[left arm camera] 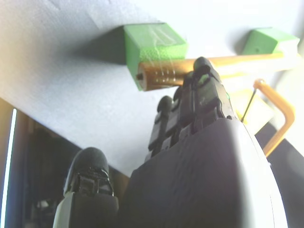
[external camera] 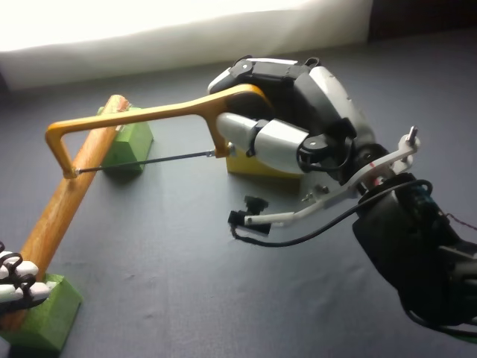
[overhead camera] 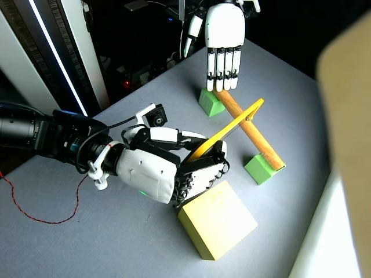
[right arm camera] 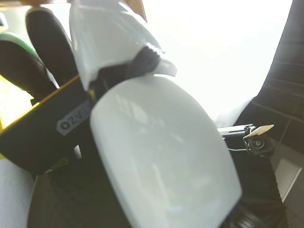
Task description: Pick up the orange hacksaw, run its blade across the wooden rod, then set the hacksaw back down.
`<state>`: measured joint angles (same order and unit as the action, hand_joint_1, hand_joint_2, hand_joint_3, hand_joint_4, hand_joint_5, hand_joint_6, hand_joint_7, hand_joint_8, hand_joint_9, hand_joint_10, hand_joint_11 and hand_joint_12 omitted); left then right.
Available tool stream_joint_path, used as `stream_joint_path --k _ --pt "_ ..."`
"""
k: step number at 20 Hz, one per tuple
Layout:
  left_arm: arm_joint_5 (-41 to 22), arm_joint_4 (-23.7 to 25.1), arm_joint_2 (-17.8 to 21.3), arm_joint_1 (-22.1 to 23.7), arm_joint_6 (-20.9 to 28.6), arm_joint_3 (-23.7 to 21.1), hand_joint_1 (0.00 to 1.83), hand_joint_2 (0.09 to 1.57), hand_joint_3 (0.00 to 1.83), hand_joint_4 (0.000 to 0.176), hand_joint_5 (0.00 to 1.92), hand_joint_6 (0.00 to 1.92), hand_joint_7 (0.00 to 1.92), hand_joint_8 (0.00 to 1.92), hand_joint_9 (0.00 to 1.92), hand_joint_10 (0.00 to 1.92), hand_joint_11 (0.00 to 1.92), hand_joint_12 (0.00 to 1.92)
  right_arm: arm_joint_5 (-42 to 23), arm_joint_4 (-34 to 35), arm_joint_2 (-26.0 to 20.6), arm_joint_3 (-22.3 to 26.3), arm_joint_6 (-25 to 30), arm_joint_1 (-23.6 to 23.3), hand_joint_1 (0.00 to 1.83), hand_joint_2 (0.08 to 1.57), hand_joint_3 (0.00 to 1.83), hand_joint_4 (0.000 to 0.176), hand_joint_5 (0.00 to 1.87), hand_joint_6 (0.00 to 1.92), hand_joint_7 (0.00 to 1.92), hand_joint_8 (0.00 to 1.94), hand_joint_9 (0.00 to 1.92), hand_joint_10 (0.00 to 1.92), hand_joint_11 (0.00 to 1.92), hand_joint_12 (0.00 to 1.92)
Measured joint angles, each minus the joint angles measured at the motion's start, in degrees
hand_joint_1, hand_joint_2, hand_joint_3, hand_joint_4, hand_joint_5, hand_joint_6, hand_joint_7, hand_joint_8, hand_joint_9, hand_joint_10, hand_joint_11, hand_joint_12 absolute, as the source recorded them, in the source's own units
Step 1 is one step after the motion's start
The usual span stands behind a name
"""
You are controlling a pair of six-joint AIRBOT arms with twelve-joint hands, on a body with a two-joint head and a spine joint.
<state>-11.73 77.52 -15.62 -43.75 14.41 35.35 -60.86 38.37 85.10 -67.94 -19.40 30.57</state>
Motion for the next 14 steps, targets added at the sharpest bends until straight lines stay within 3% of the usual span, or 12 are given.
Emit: stream_joint_path --k 1,2,5,14 --pt "0.0 0.0 0.0 0.0 0.0 0.0 0.04 1.25 0.00 0.000 0.00 0.00 0.01 0.00 0.02 0.00 0.00 0.18 0.0 0.0 0.2 0.0 -0.3 0.0 1.26 1.14 0.00 0.000 0.87 0.96 1.01 1.17 1.03 1.00 0.94 1.36" --pt "0.0 0.0 0.0 0.0 0.0 0.0 0.06 1.24 0.00 0.000 0.02 0.00 0.03 0.00 0.04 0.00 0.00 0.24 0.0 0.0 0.4 0.0 -0.9 0.0 1.36 1.13 0.00 0.000 0.85 0.89 0.96 1.11 1.01 1.23 0.93 1.37" --pt "0.0 0.0 0.0 0.0 0.0 0.0 0.06 1.23 0.00 0.000 0.02 0.00 0.02 0.00 0.04 0.00 0.00 0.28 0.4 0.4 1.0 -0.2 -2.0 0.0 1.26 1.14 0.00 0.000 0.86 0.97 1.01 1.16 1.04 1.00 0.95 1.37" --pt "-0.1 0.0 -0.2 0.1 0.0 0.0 0.04 1.24 0.00 0.000 0.02 0.00 0.02 0.00 0.04 0.00 0.00 0.25 4.2 1.0 4.1 -0.6 -5.1 0.0 1.26 1.15 0.00 0.000 0.84 1.00 1.00 1.18 1.05 1.00 0.95 1.37"
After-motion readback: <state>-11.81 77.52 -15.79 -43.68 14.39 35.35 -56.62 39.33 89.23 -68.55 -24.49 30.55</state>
